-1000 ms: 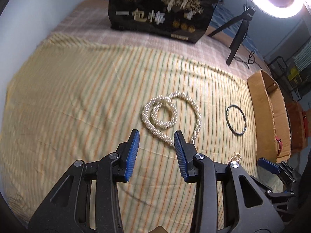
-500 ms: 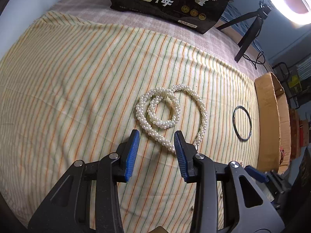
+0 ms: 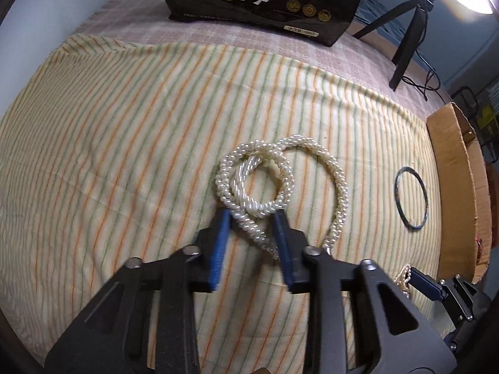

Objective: Organize jewelry
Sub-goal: 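Close left gripper on the pearl necklace while right gripper grasps the pearl strand, then lift and carry both pearl pieces in both grippers over the cardboard box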

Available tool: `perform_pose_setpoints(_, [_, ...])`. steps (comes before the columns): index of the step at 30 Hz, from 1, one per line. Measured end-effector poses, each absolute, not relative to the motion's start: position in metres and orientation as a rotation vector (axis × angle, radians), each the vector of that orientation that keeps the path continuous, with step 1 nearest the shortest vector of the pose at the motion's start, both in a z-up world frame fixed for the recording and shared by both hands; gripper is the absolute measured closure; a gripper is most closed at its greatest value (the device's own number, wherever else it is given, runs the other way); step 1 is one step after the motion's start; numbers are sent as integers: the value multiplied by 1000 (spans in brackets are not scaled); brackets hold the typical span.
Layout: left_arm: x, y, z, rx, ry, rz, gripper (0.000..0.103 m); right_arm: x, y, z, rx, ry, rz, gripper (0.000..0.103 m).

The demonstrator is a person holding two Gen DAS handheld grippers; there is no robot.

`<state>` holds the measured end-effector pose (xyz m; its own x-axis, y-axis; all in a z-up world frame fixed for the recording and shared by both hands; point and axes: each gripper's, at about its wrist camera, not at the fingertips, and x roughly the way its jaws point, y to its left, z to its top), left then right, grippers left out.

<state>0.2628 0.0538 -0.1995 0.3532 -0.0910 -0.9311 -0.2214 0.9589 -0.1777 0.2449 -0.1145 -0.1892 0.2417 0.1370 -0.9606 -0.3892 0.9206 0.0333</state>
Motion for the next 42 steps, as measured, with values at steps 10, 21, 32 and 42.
perform_pose_setpoints(10, [255,70,-190,-407,1195,63,97,246,-125,-184,-167,1276,367,95])
perform_pose_setpoints(21, [245,65,-145,-451,1096,-7,97,253,-149,-145,26,1196,374,96])
perform_pose_setpoints(32, [233,60,-90,-469,972,-79,98,250,-160,-91,76,1078,402,96])
perform_pose_setpoints(42, [220,57,-46,-488,896,-143,98,243,-180,-52,116,991,388,96])
